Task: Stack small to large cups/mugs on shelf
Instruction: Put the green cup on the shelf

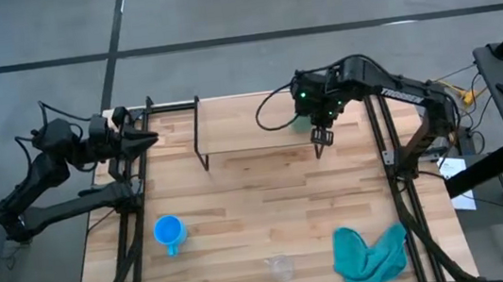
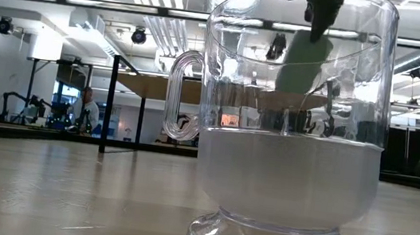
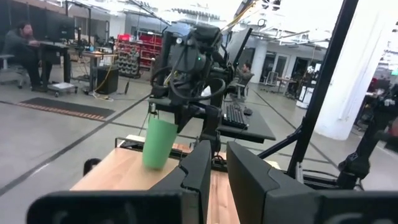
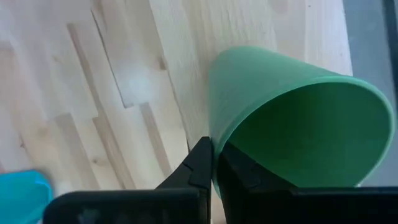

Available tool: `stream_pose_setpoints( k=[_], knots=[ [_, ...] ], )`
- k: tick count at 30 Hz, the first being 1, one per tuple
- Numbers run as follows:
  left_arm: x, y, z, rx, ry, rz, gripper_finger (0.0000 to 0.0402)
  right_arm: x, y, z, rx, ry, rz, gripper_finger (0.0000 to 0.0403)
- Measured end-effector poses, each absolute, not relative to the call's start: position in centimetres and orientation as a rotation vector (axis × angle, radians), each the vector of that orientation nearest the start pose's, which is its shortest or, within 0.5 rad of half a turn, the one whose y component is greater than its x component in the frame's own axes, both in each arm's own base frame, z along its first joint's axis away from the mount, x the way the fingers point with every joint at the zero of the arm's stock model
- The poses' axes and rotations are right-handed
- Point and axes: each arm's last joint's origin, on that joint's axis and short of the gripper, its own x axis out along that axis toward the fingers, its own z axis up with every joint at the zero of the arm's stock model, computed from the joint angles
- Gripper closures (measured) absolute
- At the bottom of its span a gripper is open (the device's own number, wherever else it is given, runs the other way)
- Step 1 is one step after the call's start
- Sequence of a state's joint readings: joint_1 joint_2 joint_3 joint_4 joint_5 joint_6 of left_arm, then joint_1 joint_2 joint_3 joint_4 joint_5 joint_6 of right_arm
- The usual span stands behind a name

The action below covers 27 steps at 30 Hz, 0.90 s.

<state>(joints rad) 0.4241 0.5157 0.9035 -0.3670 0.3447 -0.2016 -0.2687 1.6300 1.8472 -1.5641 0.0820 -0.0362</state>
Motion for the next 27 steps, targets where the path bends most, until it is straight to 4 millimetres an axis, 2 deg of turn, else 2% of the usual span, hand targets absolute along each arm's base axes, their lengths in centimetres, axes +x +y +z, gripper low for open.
stream_pose_setpoints(
  k=[7, 12, 17, 22, 27],
  knots=[
    [9.5, 3.2, 38.2, -0.201, -0.002, 0.081, 0.0362, 27.2, -7.8, 38.6, 0.077, 1.356, -0.288, 0.0394],
    [10.0, 3.4, 39.4, -0.176, -0.119, 0.069, 0.0362, 27.0, -7.8, 39.9, 0.074, 1.304, -0.295, 0.0394],
    [10.0, 3.4, 40.3, -0.283, -0.21, 0.042, 0.0362, 27.0, -7.8, 40.4, 0.072, 1.281, -0.298, 0.0394],
    [10.0, 3.4, 40.0, -0.152, -0.199, 0.055, 0.0362, 27.0, -7.8, 40.5, 0.071, 1.276, -0.298, 0.0394],
    [10.6, 4.0, 39.8, -0.107, -0.175, 0.17, 0.0362, 27.1, -7.8, 40.2, 0.07, 1.288, -0.295, 0.0394]
  ],
)
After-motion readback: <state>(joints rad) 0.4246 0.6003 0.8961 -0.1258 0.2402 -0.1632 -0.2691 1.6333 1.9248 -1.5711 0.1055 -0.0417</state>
